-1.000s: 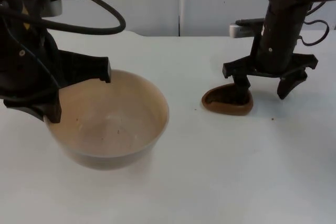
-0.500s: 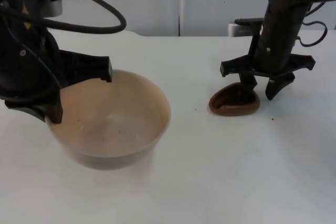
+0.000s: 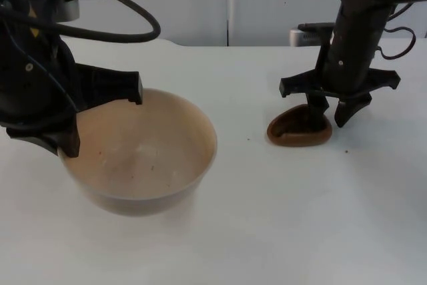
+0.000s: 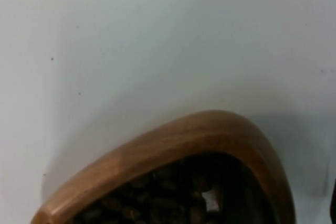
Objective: Pick up the bowl with the left hand and pour the coffee beans from the cup into the bowl with the right hand.
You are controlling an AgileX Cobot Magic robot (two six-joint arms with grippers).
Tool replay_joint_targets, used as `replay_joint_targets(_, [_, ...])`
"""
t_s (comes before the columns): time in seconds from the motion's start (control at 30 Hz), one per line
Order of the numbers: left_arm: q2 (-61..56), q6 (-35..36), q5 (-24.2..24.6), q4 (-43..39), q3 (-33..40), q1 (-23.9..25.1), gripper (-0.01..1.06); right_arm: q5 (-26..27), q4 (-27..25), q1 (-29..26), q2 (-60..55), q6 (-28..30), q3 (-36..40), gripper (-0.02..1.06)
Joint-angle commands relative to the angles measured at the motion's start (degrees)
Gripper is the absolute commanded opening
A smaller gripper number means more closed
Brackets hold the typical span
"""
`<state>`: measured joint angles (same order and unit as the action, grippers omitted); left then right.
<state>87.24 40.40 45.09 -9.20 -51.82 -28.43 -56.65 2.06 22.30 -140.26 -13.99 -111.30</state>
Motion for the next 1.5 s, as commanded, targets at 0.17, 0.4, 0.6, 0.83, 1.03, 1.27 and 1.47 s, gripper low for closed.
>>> replay_joint_targets(0.17, [-0.36,0.44,-0.66,0.84,0.04,-0.36,0.0,0.22,0.62,0.27,-0.01,0.47,-0.29,0.35])
replay_joint_targets(0.4, [-0.36,0.44,-0.78,0.84,0.04,-0.36,0.0,0.09,0.62,0.27,-0.01,1.42,-0.4,0.25])
replay_joint_targets(0.6, [-0.36,0.44,-0.78,0.84,0.04,-0.36,0.0,-0.13,0.62,0.27,0.09,1.83,-0.4,0.0])
replay_joint_targets(0.83, [-0.36,0.44,-0.87,0.84,0.04,-0.36,0.0,-0.15,0.62,0.27,1.2,3.09,-0.4,0.0])
replay_joint_targets(1.03, [-0.36,0.44,-0.97,0.84,0.04,-0.36,0.0,-0.66,0.62,0.27,4.35,4.52,-0.51,0.0])
replay_joint_targets(1.27, [-0.36,0.44,-0.97,0.73,0.04,-0.36,0.0,-2.83,0.19,0.27,8.57,6.11,-0.51,0.0])
replay_joint_targets(1.47, [-0.36,0.44,-1.09,0.73,0.04,-0.36,0.0,-6.43,0.19,0.27,12.46,7.68,-0.65,0.0])
